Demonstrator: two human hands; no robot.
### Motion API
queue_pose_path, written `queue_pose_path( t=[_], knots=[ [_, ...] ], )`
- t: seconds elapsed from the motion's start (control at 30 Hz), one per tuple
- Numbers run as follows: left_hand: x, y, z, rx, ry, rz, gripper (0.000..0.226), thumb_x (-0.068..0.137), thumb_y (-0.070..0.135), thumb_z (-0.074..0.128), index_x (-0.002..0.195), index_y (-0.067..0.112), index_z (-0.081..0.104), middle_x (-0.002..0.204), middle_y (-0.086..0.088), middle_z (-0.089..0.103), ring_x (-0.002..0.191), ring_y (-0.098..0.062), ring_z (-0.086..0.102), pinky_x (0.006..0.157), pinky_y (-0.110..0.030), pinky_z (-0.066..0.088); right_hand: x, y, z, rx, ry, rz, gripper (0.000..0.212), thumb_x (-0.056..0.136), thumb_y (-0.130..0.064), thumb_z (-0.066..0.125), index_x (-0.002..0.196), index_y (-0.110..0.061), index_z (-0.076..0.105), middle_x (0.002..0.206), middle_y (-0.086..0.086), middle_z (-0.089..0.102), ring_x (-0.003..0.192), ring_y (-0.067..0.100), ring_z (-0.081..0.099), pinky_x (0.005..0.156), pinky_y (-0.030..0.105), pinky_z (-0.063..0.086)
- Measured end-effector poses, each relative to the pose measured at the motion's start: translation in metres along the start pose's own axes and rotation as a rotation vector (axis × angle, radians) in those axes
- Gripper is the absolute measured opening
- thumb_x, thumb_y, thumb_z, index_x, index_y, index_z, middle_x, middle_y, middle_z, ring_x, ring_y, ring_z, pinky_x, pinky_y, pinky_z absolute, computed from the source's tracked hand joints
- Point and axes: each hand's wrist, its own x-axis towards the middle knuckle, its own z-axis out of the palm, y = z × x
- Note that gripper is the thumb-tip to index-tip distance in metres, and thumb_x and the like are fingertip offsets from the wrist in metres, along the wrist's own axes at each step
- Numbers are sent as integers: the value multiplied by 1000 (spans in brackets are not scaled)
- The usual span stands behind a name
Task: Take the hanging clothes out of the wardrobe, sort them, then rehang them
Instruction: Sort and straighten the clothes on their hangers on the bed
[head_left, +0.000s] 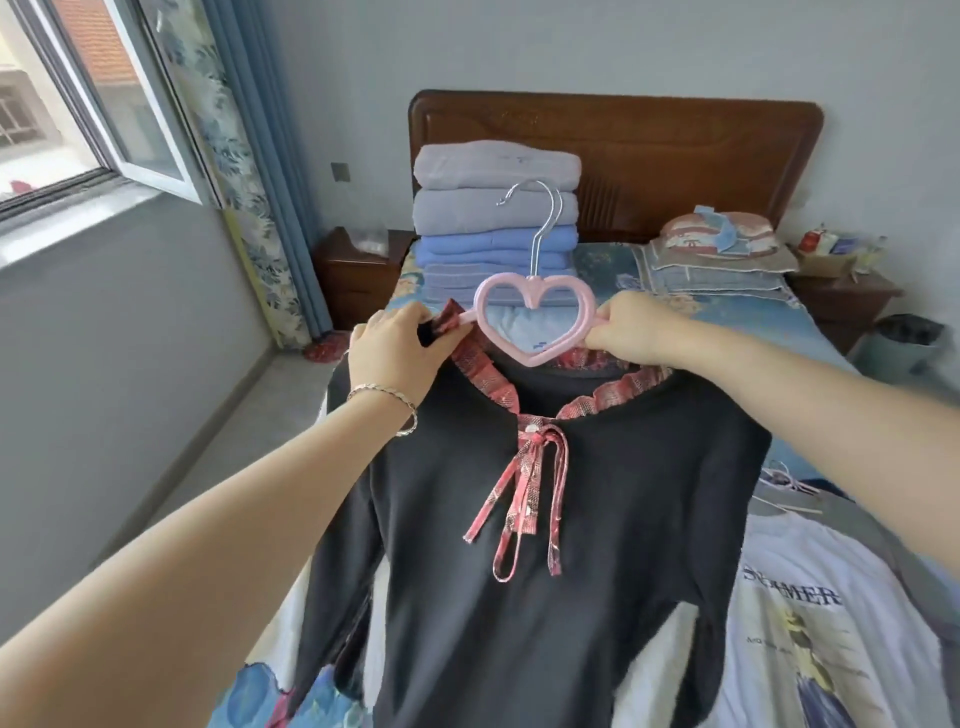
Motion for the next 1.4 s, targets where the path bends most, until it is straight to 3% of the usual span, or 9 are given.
queue_pose_path(
  t=[0.17, 0.3, 0.43, 0.67, 0.83, 0.93, 1.0, 1.23, 1.4],
  knots=[
    [-7, -6, 90, 19, -176, -91, 35, 90, 48, 51, 90, 12, 49, 101, -10, 61, 94, -32, 53, 86, -35, 33, 45, 65, 71, 67, 91, 126, 37, 91, -29, 51, 57, -15, 44, 76, 9, 53, 77, 29, 49, 66, 28, 33],
    [-15, -13, 178, 22, -276, -184, 35, 91, 44, 51, 96, 9, 51, 104, -10, 61, 101, -31, 53, 104, -39, 28, 83, 126, 129, 4, 123, 167, 18, 87, -25, 56, 72, -17, 60, 91, 11, 66, 93, 33, 59, 70, 30, 35],
    [-22, -5, 267, 217, -387, -243, 37, 90, 45, 53, 110, 14, 58, 120, -7, 51, 120, -29, 39, 108, -40, 14, 125, 198, 175, -190, 11, 147, 18, 86, -35, 63, 94, -21, 70, 112, 8, 56, 114, 30, 47, 90, 33, 34],
    [-9, 1, 384, 255, -408, -310, 34, 87, 32, 61, 109, 6, 59, 117, -15, 47, 108, -34, 47, 83, -42, 38, 199, 290, 246, -90, -113, 239, 25, 90, -27, 57, 109, -13, 65, 115, 12, 63, 109, 30, 59, 83, 33, 47],
    [20, -17, 443, 279, -401, -298, 40, 87, 39, 60, 107, 4, 58, 118, -16, 47, 103, -35, 51, 68, -38, 37, 248, 321, 284, 52, -58, 276, 26, 93, -23, 53, 112, -10, 64, 110, 13, 67, 107, 31, 60, 77, 33, 45],
    [50, -27, 475, 260, -419, -369, 39, 88, 35, 60, 112, 5, 57, 122, -18, 44, 100, -39, 55, 72, -39, 39, 277, 329, 301, 200, -7, 299, 25, 95, -21, 49, 110, -4, 61, 108, 15, 66, 104, 33, 59, 71, 33, 41],
    [66, -36, 496, 172, -467, -434, 40, 90, 28, 60, 123, 7, 51, 128, -20, 40, 103, -42, 55, 85, -44, 42, 286, 335, 311, 344, -61, 249, 36, 94, -19, 51, 129, -8, 50, 120, 13, 61, 112, 30, 56, 86, 34, 43],
    [9, -21, 529, 76, -810, -341, 54, 88, 2, 48, 140, 12, 38, 140, -19, 34, 120, -34, 45, 99, -36, 37, 192, 389, 343, 342, -222, 310, 49, 92, -7, 48, 140, -10, 38, 144, 9, 40, 138, 21, 33, 110, 24, 23],
    [-62, 44, 533, 27, -1116, -215, 35, 94, 9, 41, 126, 13, 54, 129, -12, 53, 111, -29, 54, 90, -27, 40, 90, 454, 319, 270, -300, 640, 33, 91, -10, 48, 123, -4, 56, 128, 10, 55, 121, 23, 50, 92, 22, 38]
  ],
)
